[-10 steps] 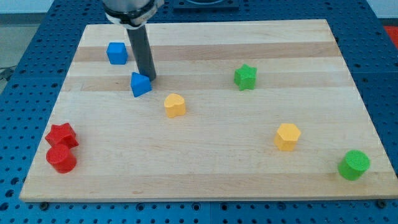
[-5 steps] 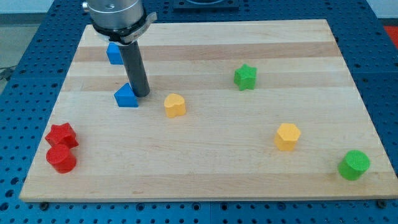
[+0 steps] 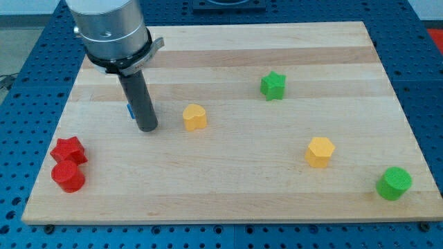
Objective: Push the blue triangle into the blue cube
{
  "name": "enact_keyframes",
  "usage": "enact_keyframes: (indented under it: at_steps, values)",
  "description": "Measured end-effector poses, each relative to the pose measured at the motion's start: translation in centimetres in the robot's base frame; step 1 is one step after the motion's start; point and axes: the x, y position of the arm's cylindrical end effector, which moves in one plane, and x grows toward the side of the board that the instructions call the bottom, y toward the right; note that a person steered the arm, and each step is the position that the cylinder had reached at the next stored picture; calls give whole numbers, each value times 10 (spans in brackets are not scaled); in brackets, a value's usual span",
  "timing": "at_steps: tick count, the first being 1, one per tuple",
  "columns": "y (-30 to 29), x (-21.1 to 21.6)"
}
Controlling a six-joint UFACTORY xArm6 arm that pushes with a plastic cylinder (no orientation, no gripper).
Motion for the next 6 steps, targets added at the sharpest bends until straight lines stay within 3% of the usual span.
enact_keyframes:
  at_steps: [3, 6]
  values:
    - [-21, -119]
    - [-44, -135]
